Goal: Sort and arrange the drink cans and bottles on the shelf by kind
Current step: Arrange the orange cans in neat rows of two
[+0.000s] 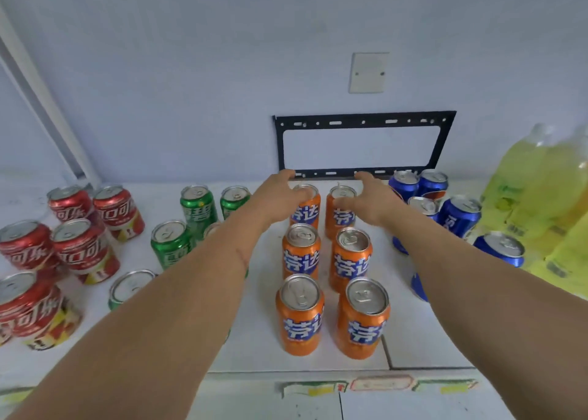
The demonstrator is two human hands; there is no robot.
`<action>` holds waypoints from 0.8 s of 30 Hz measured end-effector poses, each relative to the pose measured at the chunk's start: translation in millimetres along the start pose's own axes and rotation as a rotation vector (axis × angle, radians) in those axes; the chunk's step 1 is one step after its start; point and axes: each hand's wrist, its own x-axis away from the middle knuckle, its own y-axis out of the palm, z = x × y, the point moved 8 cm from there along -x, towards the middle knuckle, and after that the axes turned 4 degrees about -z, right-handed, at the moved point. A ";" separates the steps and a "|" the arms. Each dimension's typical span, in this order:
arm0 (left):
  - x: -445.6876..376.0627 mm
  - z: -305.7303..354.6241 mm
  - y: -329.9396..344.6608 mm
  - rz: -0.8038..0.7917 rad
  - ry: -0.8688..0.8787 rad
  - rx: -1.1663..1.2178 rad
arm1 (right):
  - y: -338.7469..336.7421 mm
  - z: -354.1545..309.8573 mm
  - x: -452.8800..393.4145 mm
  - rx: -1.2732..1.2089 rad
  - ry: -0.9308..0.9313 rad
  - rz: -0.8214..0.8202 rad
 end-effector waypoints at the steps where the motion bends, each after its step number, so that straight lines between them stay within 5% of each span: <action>1: -5.1 -1.4 5.1 -0.014 -0.013 -0.003 | 3.4 1.2 -7.5 -0.018 0.001 -0.031; 6: -25.9 -11.4 26.3 -0.112 -0.058 -0.062 | 26.5 7.6 -28.4 0.024 -0.002 -0.152; 18: 20.0 7.4 7.5 -0.040 -0.050 -0.068 | 6.6 7.9 15.6 -0.103 -0.031 -0.017; 24: 81.0 -15.5 37.0 -0.232 -0.053 -0.054 | 22.9 23.2 76.6 -0.117 -0.059 -0.156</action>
